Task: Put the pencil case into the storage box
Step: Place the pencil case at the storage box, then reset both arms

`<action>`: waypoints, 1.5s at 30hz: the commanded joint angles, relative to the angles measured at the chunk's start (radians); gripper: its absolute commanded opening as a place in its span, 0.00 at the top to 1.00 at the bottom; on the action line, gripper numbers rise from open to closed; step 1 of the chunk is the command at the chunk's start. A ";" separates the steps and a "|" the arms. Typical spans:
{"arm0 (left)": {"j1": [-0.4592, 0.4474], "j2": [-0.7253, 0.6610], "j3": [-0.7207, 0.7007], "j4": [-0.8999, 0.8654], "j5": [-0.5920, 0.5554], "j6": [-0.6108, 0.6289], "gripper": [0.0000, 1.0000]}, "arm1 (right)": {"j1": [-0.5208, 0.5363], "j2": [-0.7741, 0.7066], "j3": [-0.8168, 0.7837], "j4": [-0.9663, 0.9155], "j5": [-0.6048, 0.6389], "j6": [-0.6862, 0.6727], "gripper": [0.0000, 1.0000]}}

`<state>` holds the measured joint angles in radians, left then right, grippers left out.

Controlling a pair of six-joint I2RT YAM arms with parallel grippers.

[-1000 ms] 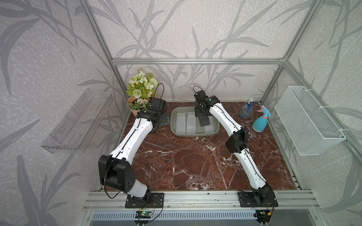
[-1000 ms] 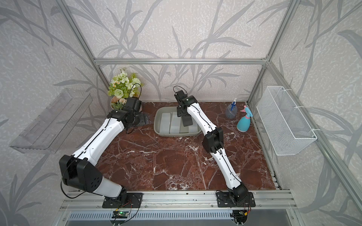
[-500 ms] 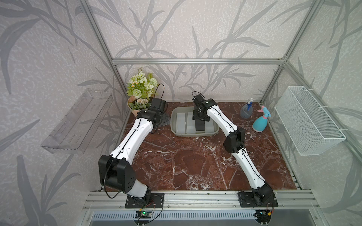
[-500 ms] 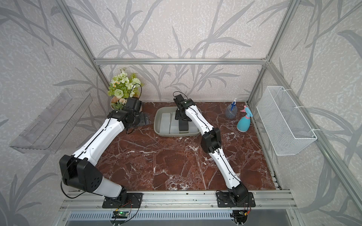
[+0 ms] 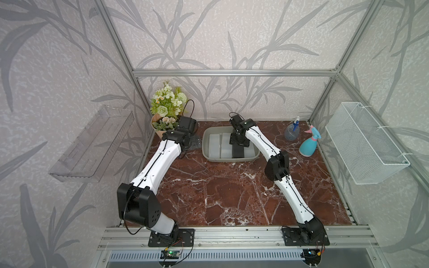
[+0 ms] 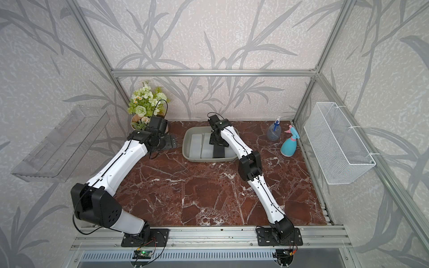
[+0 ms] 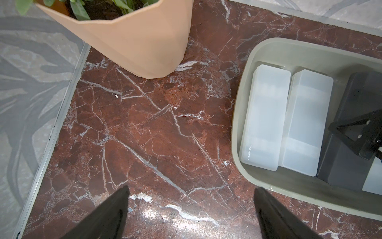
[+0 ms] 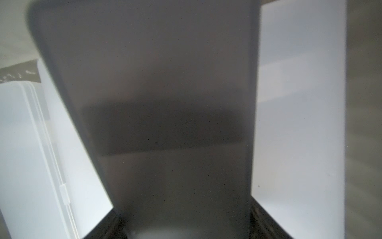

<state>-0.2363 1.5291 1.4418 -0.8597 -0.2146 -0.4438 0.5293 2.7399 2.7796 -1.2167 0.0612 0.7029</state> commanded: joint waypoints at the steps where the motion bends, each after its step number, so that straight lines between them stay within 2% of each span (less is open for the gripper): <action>1: 0.006 0.016 -0.006 -0.001 -0.003 0.007 0.04 | -0.011 0.035 0.005 -0.017 -0.015 0.006 0.27; 8: 0.007 0.025 0.004 0.002 -0.003 0.005 0.04 | -0.012 0.015 0.005 0.010 -0.021 -0.023 0.12; 14: 0.008 0.028 0.006 0.005 0.002 0.005 0.04 | -0.012 -0.004 0.006 0.016 -0.018 -0.039 0.10; 19: 0.008 0.023 0.015 0.001 -0.007 0.001 0.04 | -0.007 -0.048 0.006 0.022 0.033 -0.073 0.11; 24: 0.008 -0.003 0.058 -0.011 -0.075 -0.005 0.04 | 0.015 -0.168 -0.014 0.066 0.129 -0.194 0.10; 26: 0.007 -0.029 0.072 -0.008 -0.130 -0.001 0.04 | 0.024 -0.255 -0.087 0.111 0.184 -0.263 0.08; 29: 0.008 -0.104 0.018 0.048 -0.271 0.003 0.01 | 0.025 -0.475 -0.389 0.296 0.238 -0.369 0.05; 32: 0.018 -0.276 -0.210 0.283 -0.380 0.019 0.00 | -0.010 -0.814 -0.961 0.737 0.280 -0.427 0.02; 33: 0.027 -0.348 -0.311 0.398 -0.402 0.039 0.00 | -0.035 -0.937 -1.178 0.939 0.276 -0.449 0.00; 34: 0.041 -0.409 -0.405 0.497 -0.409 0.051 0.00 | -0.077 -1.046 -1.348 1.065 0.256 -0.440 0.01; 37: 0.072 -0.517 -0.596 0.724 -0.428 0.095 0.00 | -0.233 -1.236 -1.593 1.117 0.202 -0.406 0.01; 39: 0.084 -0.534 -0.706 0.880 -0.419 0.153 0.00 | -0.300 -1.308 -1.710 1.135 0.258 -0.463 0.01; 43: 0.091 -0.497 -0.925 1.224 -0.390 0.266 0.00 | -0.360 -1.418 -2.028 1.448 0.361 -0.708 0.01; 45: 0.107 -0.450 -0.996 1.355 -0.373 0.275 0.00 | -0.419 -1.437 -2.088 1.448 0.322 -0.653 0.01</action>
<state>-0.1448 1.0420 0.5194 0.1642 -0.5941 -0.2485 0.1425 1.3334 0.7605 0.0509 0.3660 0.1276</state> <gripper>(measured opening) 0.998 0.989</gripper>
